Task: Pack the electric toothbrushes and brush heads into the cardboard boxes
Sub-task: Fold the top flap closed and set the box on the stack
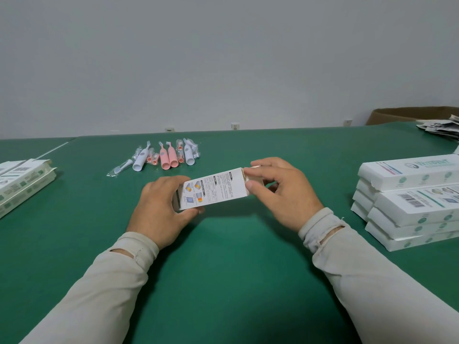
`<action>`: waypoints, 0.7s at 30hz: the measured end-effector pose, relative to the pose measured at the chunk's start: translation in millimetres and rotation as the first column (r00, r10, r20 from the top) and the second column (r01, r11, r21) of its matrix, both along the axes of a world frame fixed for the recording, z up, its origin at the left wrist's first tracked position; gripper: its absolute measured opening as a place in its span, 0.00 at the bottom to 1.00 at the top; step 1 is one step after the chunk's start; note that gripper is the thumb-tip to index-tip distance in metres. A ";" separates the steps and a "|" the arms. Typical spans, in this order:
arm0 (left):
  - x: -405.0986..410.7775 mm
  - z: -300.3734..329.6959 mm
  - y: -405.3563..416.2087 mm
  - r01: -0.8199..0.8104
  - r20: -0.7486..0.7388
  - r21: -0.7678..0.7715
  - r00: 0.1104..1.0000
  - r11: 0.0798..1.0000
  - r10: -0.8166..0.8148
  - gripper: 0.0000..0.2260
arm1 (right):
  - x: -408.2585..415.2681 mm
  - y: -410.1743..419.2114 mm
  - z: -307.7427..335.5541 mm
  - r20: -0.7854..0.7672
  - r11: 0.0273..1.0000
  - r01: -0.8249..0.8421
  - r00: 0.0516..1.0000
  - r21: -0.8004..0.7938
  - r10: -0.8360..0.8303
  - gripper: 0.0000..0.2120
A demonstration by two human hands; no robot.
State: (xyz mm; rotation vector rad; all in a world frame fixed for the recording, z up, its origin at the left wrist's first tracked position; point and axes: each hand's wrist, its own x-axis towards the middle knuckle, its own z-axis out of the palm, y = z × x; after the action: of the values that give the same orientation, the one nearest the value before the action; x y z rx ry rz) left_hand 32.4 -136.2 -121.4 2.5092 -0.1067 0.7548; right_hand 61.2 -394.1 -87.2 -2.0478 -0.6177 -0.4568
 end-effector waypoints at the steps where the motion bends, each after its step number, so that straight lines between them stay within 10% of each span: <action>1: 0.0 0.0 0.1 -0.002 -0.003 0.001 1.000 1.000 0.002 0.24 | -0.2 1.6 -0.8 -0.006 1.000 0.006 1.000 0.009 -0.006 0.11; 5: 0.0 0.7 -0.4 -0.025 -0.008 0.014 1.000 1.000 0.025 0.24 | -2.3 4.6 -2.5 -0.013 1.000 0.018 1.000 -0.012 -0.018 0.14; 12: -1.8 4.0 -1.6 -0.054 -0.001 -0.008 0.999 0.999 0.054 0.24 | -4.9 15.1 2.0 -0.231 0.897 0.039 0.970 0.439 0.071 0.13; 21: -3.6 5.0 -4.0 -0.045 -0.009 0.017 0.999 0.999 0.045 0.24 | -3.4 13.7 0.6 -0.255 0.907 0.082 0.967 0.413 0.029 0.03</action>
State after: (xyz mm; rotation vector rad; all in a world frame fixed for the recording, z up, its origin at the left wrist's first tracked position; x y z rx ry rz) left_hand 28.8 -140.2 -116.3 2.5380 -0.0530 0.7632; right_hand 57.9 -380.5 -86.6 -1.6644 -0.3006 -0.3018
